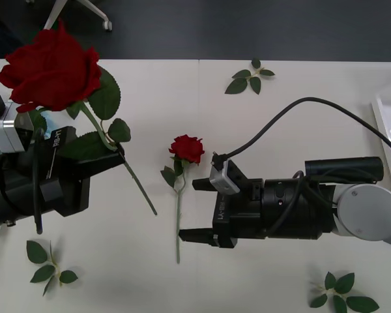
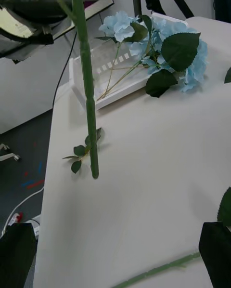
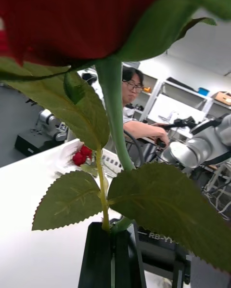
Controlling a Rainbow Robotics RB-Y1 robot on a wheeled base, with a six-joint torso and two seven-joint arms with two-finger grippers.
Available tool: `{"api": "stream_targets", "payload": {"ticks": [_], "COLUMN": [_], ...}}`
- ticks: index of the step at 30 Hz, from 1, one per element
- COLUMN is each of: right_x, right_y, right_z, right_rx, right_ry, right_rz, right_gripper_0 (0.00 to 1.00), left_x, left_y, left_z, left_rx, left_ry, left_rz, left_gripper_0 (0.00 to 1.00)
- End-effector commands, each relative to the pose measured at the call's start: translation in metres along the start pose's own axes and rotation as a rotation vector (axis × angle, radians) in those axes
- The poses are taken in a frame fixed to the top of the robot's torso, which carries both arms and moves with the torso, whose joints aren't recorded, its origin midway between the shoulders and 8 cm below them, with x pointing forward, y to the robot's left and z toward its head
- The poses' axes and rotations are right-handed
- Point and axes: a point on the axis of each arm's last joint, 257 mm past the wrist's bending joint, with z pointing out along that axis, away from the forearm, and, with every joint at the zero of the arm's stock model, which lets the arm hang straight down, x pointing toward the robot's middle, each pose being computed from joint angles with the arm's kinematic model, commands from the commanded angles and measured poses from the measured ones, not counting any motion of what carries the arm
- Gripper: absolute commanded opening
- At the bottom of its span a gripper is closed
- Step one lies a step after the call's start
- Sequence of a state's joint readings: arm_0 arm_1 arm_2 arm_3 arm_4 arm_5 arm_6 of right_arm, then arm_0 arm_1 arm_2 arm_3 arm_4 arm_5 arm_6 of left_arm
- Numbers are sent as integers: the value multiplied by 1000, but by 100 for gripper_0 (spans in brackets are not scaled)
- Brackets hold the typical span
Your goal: Put the red flowers into the right box and the blue flowers into the left box
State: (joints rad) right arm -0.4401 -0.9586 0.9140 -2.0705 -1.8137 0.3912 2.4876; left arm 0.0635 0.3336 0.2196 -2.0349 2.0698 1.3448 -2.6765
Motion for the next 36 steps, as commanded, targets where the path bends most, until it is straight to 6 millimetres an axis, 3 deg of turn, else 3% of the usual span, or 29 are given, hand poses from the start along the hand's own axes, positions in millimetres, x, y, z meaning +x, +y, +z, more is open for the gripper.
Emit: {"api": "stream_targets", "payload": {"ticks": [1,18,31,32,34,35,36], "right_x": [-22,-59,-65,-65,-67,-66,-67], "right_y": [5,41,50,50,49,48,47], "right_z": [9,43,53,53,52,52,53], "right_rx": [-8,-71,-75,-74,-69,-67,-64], "right_ry": [-57,-186,-218,-219,-223,-223,-225], "right_rz": [-51,-7,-3,-3,-8,-9,-11], "right_gripper_0": [100,100,100,94,45,31,7], "left_x": [-14,-18,-18,-18,-18,-18,-18], "left_y": [-18,-22,-22,-22,-22,-22,-22], "left_z": [10,12,12,12,12,12,12], "left_rx": [52,72,72,72,72,72,72], "left_ry": [-53,-67,-67,-67,-67,-67,-67], "left_rz": [63,77,77,77,77,77,77], "left_gripper_0": [0,0,0,0,0,0,0]}}
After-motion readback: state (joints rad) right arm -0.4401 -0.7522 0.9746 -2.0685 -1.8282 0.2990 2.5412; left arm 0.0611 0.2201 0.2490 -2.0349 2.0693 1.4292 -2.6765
